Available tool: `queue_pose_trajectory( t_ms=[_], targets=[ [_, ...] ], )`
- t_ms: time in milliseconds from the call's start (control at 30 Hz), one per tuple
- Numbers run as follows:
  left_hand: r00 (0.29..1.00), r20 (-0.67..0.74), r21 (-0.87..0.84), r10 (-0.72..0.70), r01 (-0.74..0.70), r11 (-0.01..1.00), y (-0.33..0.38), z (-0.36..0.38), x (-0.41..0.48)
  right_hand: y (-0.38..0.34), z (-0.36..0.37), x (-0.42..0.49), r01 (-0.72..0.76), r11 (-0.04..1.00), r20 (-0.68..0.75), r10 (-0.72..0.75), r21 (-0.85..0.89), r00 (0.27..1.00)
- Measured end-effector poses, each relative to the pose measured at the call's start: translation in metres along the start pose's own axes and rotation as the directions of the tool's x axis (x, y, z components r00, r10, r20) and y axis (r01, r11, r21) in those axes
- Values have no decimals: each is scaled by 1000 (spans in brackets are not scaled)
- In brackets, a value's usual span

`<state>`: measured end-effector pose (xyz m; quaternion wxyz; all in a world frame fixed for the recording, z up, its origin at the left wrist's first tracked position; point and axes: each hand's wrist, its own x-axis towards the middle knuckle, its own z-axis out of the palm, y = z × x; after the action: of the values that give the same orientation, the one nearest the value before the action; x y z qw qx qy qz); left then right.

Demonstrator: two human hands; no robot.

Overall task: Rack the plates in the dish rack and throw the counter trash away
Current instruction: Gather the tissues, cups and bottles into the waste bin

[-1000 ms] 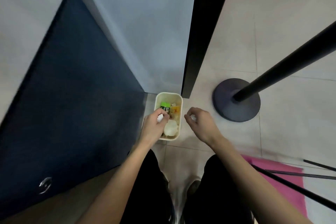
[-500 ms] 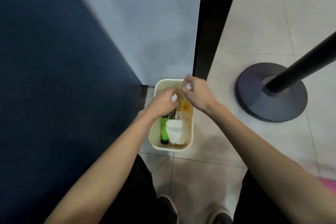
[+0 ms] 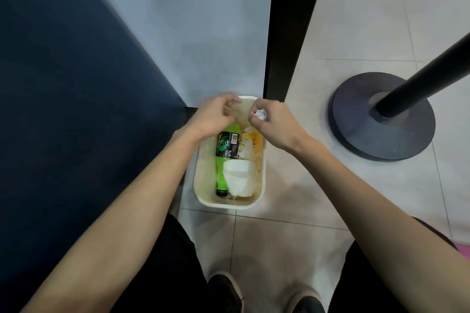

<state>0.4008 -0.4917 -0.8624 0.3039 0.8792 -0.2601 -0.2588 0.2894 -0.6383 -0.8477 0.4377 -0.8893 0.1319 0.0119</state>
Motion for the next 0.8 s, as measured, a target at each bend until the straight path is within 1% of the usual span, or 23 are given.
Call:
queue_pose_trajectory(
  t_ms=[33, 100, 167, 267, 367, 433, 533, 600, 700, 800],
  targets=[
    [996, -86, -12, 25, -26, 1000, 1, -5, 0, 0, 1, 0, 27, 999, 21, -26, -35, 999],
    [968, -239, 18, 79, -77, 997, -2, -13, 0, 1, 6, 4, 97, 990, 56, -92, -99, 994],
    [946, -309, 59, 100, -85, 995, -4, -18, -1, 1, 13, 8, 147, 977, 86, -135, -153, 987],
    [950, -302, 136, 77, -37, 990, -6, -21, -6, -3, 24, 16, 181, 957, 109, -160, -225, 981],
    [976, -220, 154, 0, 35, 987, -12, -22, -8, -6, 30, 22, 197, 932, 135, -162, -306, 977],
    [985, -170, 149, -18, 44, 988, -15, -21, -9, -6, 31, 24, 200, 914, 139, -160, -353, 977],
    [987, -158, 177, -5, 34, 984, -18, -22, -10, -5, 30, 25, 165, 906, 144, -117, -390, 983],
    [987, -160, 179, -9, 38, 983, -19, -23, -9, -3, 30, 26, 154, 909, 153, -101, -387, 983],
    [986, -167, 161, -2, 30, 986, -18, -23, -8, -1, 31, 27, 161, 924, 150, -115, -348, 982],
    [968, -245, 162, 51, -10, 987, -12, -25, -7, -1, 29, 28, 174, 950, 84, -157, -259, 984]
  ],
)
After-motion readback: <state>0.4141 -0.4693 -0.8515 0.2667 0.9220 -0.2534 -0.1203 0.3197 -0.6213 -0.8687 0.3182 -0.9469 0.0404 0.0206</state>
